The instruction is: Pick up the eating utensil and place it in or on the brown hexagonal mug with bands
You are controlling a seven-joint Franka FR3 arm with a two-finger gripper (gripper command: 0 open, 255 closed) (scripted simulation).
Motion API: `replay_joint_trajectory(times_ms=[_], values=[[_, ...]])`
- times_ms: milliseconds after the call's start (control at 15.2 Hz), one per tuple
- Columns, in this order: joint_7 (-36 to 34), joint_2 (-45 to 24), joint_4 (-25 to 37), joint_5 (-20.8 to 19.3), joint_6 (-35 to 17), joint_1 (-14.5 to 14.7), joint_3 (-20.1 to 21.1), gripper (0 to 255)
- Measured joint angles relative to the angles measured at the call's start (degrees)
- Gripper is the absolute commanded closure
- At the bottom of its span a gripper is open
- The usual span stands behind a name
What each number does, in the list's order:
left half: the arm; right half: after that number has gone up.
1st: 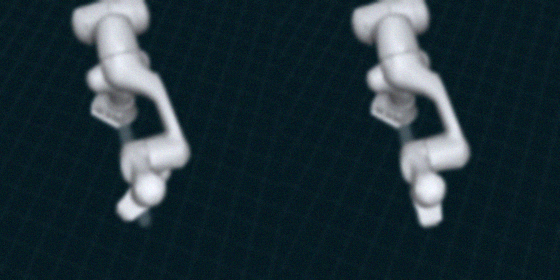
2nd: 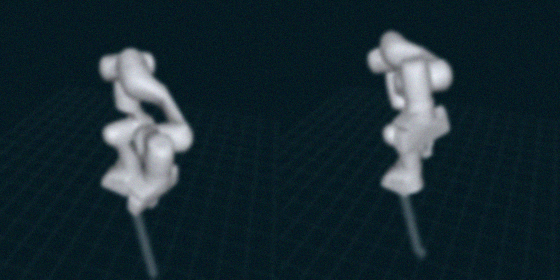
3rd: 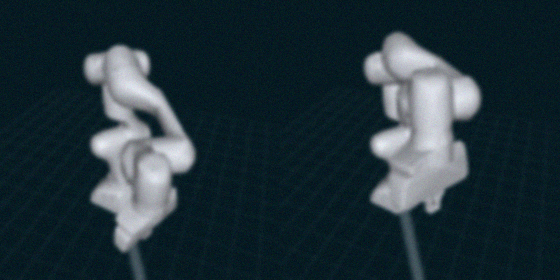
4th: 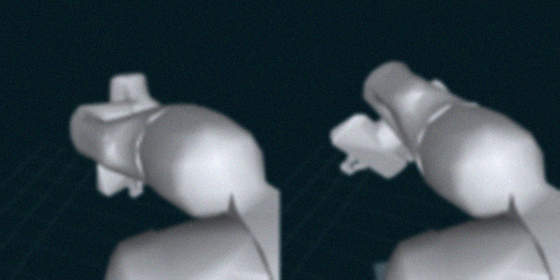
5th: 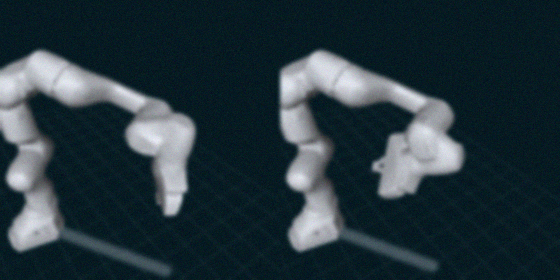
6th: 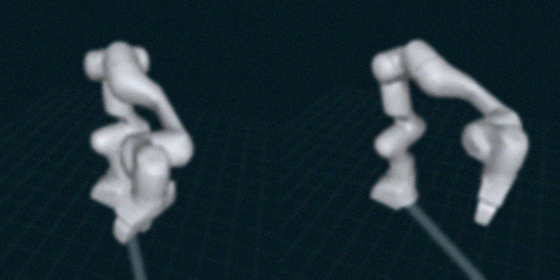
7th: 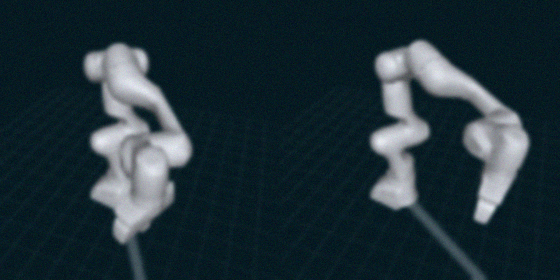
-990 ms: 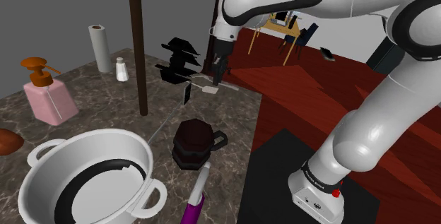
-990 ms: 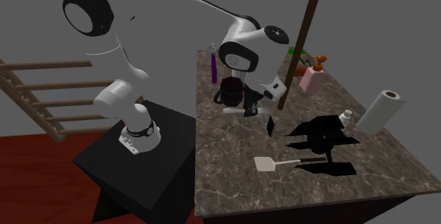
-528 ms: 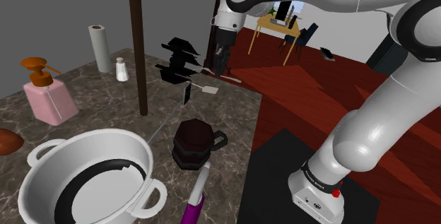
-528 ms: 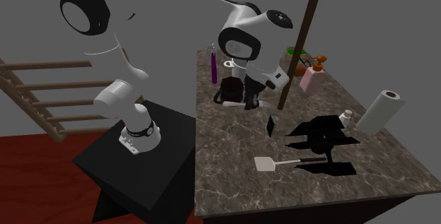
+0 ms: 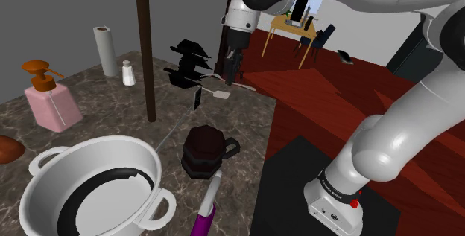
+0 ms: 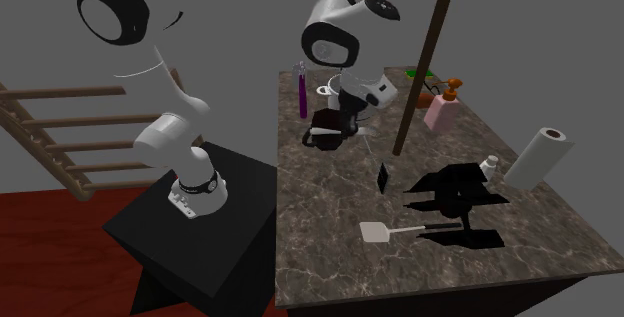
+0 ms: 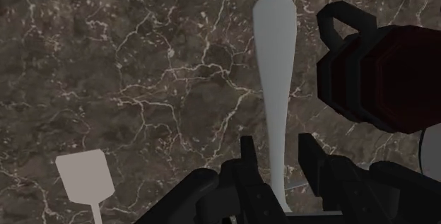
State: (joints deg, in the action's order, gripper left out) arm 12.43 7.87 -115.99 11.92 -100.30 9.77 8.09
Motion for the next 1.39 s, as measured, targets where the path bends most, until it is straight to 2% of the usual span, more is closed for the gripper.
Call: replay_joint_trajectory(times_ms=[462, 924, 1386], values=[[-7.5, 5.8, -7.5, 3.3, -3.5, 4.3, 5.1, 255], [-15.6, 8.8, -11.0, 6.7, -6.2, 8.6, 11.0, 255], [-15.7, 7.8, -15.2, 7.5, -11.5, 9.2, 12.1, 255]])
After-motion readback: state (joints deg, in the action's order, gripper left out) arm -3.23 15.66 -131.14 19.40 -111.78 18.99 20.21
